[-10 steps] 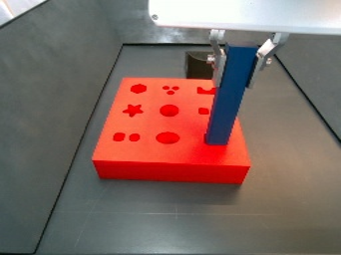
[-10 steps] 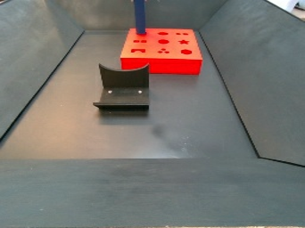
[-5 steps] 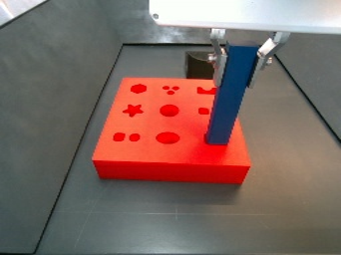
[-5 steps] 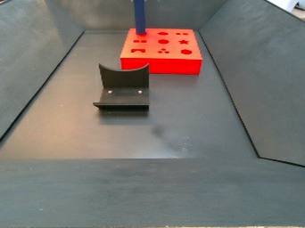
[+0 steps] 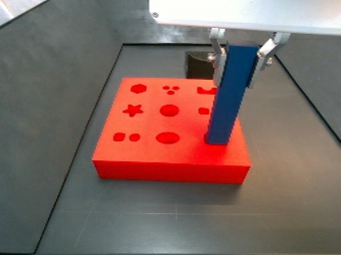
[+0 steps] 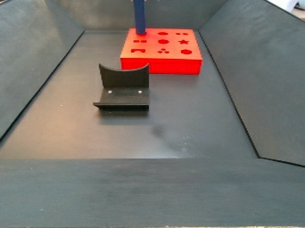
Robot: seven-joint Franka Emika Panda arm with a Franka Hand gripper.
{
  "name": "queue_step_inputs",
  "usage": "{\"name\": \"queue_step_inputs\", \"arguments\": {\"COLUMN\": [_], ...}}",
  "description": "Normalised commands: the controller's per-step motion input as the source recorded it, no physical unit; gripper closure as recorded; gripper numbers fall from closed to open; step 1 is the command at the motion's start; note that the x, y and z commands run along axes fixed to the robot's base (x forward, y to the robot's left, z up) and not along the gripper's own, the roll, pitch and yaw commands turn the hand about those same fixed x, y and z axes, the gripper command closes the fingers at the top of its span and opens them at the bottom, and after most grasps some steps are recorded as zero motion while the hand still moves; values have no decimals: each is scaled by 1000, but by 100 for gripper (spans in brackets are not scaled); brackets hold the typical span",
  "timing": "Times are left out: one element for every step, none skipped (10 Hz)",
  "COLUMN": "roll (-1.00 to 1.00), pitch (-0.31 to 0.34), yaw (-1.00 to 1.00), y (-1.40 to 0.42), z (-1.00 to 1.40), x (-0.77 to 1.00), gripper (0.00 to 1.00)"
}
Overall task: Pick up the rectangle object. Move up. Move to above the board. Insert the rectangle object.
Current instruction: Insert the rectangle object.
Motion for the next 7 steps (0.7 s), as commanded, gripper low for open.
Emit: {"name": "queue_step_inputs", "arguments": {"roll": [0,0,0,0,0,10,21], "pitch": [0,0,-31,-51,-46,-31,0], "yaw": [-31,0,0,0,0,0,0], "y": [0,0,23,0,0,0,0], "z": [0,-31,-140,-183,-171,-131,-83], "x": [0,0,-23,-9,0,0,0], "gripper": [100,100,100,100,100,100,100]}}
